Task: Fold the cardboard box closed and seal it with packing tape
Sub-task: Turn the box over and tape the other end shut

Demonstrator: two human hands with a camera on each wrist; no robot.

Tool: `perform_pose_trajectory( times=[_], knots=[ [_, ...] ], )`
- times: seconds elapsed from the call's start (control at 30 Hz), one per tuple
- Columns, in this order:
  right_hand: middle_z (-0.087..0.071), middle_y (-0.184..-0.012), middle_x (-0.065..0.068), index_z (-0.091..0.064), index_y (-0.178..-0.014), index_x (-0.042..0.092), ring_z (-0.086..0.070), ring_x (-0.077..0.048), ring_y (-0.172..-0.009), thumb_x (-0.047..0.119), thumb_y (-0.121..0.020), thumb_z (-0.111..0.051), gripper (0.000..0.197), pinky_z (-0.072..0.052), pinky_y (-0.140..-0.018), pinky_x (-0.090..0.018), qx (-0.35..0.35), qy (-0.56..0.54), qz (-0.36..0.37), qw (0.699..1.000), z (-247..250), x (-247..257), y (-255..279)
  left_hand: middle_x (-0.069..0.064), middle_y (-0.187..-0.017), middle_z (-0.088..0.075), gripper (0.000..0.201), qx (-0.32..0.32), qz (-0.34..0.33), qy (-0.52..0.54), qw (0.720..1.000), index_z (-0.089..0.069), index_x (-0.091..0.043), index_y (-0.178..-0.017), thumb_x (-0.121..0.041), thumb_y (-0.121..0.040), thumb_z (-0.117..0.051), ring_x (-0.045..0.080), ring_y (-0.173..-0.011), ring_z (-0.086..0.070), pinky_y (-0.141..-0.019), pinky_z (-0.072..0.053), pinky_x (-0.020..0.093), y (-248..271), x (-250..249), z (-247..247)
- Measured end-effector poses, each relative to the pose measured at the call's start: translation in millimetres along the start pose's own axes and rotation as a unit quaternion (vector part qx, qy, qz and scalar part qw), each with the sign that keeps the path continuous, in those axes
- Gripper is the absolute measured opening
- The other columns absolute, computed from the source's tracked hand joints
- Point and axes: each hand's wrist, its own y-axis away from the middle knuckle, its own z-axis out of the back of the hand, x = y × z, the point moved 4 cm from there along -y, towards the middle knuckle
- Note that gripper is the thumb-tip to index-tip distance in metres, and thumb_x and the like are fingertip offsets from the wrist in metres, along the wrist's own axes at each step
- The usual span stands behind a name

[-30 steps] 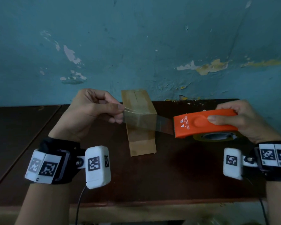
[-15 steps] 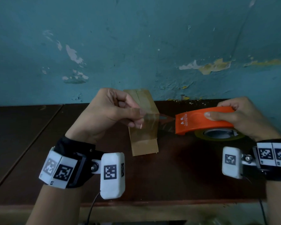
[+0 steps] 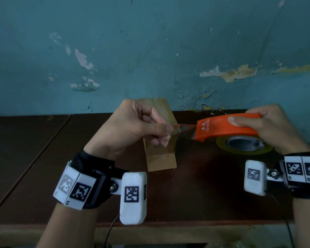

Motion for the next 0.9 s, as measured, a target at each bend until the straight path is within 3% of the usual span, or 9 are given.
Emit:
perform_pose_trajectory(
  times=[0.07, 0.17, 0.23, 0.37, 0.43, 0.57, 0.73, 0.9],
  knots=[
    [-0.058, -0.049, -0.007, -0.065, -0.068, -0.009, -0.056, -0.019, -0.046, 0.035, -0.08, -0.082, 0.049, -0.04, -0.052, -0.025, -0.013, 0.0, -0.006, 1.0, 0, 0, 0, 0.025, -0.067, -0.071, 0.016, -0.001, -0.001, 0.0, 1.0, -0.068, 0.011, -0.074, 0.0, -0.079, -0.08, 0.028, -0.059, -0.068, -0.053, -0.055, 0.022, -1, 1, -1],
    [-0.064, -0.067, -0.031, -0.067, -0.076, -0.015, -0.06, -0.038, -0.054, 0.039, -0.078, -0.084, 0.056, -0.043, -0.064, -0.033, -0.037, 0.004, -0.015, 0.999, 0, 0, -2, 0.027, -0.069, -0.071, 0.017, -0.002, 0.002, -0.004, 1.0, -0.067, 0.016, -0.078, 0.004, -0.08, -0.079, 0.026, -0.058, -0.068, -0.053, -0.055, 0.022, -1, 3, -3],
    [-0.065, -0.072, -0.034, -0.068, -0.076, -0.014, -0.064, -0.048, -0.06, 0.04, -0.076, -0.085, 0.056, -0.046, -0.066, -0.037, -0.044, 0.004, -0.026, 0.999, -1, -1, -3, 0.027, -0.07, -0.071, 0.016, 0.0, 0.006, -0.005, 1.0, -0.068, 0.016, -0.078, 0.004, -0.08, -0.078, 0.025, -0.059, -0.069, -0.053, -0.055, 0.022, -2, 4, -5],
    [-0.059, -0.056, -0.018, -0.064, -0.06, -0.002, -0.058, -0.031, -0.053, 0.046, -0.075, -0.084, 0.054, -0.044, -0.063, -0.036, -0.089, 0.077, -0.05, 0.992, 0, -3, -5, 0.02, -0.061, -0.07, 0.011, 0.016, 0.003, 0.019, 1.0, -0.068, 0.01, -0.07, 0.006, -0.075, -0.077, 0.022, -0.053, -0.069, -0.05, -0.053, 0.021, 2, -2, -2],
    [-0.061, -0.059, -0.018, -0.066, -0.06, 0.003, -0.061, -0.034, -0.061, 0.05, -0.076, -0.083, 0.053, -0.047, -0.066, -0.04, -0.119, 0.148, -0.066, 0.98, 6, -6, -4, 0.016, -0.058, -0.069, 0.009, 0.013, -0.012, 0.028, 0.999, -0.071, -0.002, -0.064, 0.0, -0.07, -0.078, 0.019, -0.049, -0.067, -0.05, -0.053, 0.02, 7, -10, 5],
    [-0.06, -0.06, -0.016, -0.068, -0.061, 0.005, -0.059, -0.033, -0.061, 0.05, -0.08, -0.08, 0.051, -0.04, -0.06, -0.037, -0.132, 0.142, -0.068, 0.979, 15, -10, -1, 0.014, -0.058, -0.069, 0.011, -0.024, -0.032, 0.044, 0.998, -0.072, -0.01, -0.062, -0.008, -0.065, -0.082, 0.018, -0.049, -0.067, -0.052, -0.054, 0.021, 9, -13, 27],
    [-0.061, -0.059, -0.014, -0.066, -0.065, 0.007, -0.06, -0.026, -0.058, 0.054, -0.086, -0.074, 0.052, -0.039, -0.056, -0.033, -0.092, 0.219, -0.072, 0.969, 4, -9, -2, 0.014, -0.056, -0.066, 0.012, -0.03, -0.028, 0.093, 0.995, -0.068, -0.007, -0.063, -0.011, -0.064, -0.079, 0.016, -0.046, -0.065, -0.048, -0.052, 0.018, 13, -9, 35],
    [-0.067, -0.073, -0.008, -0.068, -0.08, 0.016, -0.065, -0.025, -0.066, 0.057, -0.079, -0.078, 0.043, -0.052, -0.07, -0.037, -0.011, 0.288, -0.088, 0.953, -11, -8, -7, 0.009, -0.055, -0.064, 0.008, -0.017, -0.036, 0.117, 0.992, -0.07, -0.013, -0.061, -0.016, -0.064, -0.077, 0.013, -0.046, -0.063, -0.048, -0.052, 0.017, 14, -12, 35]
  ],
)
